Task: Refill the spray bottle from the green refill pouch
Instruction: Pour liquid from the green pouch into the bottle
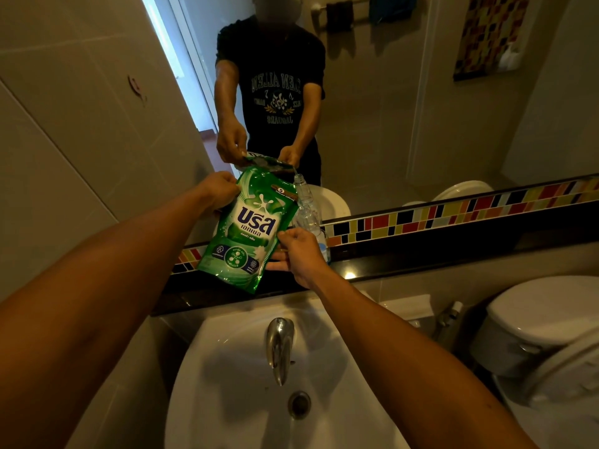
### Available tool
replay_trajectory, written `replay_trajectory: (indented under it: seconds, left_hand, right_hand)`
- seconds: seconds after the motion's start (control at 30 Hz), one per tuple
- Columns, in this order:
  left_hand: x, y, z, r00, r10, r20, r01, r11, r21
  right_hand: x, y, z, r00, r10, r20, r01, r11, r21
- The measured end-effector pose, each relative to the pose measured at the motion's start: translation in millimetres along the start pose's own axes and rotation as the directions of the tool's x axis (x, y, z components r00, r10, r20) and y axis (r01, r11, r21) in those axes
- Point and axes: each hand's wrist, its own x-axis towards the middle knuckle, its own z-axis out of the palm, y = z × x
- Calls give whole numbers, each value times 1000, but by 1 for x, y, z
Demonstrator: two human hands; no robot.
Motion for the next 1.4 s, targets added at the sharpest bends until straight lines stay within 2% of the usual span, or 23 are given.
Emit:
replay_trajectory:
  seconds: [0.47,1.4]
  left_hand:
    - [-5,0,-3,999,-39,21,41,997,-71]
    - [-6,2,-7,998,-38,44,39,999,-33]
  right_hand:
    - [2,1,0,1000,-6,-1,6,1000,-16]
    - [6,2,-3,1000,-7,-4,7,1000,-25]
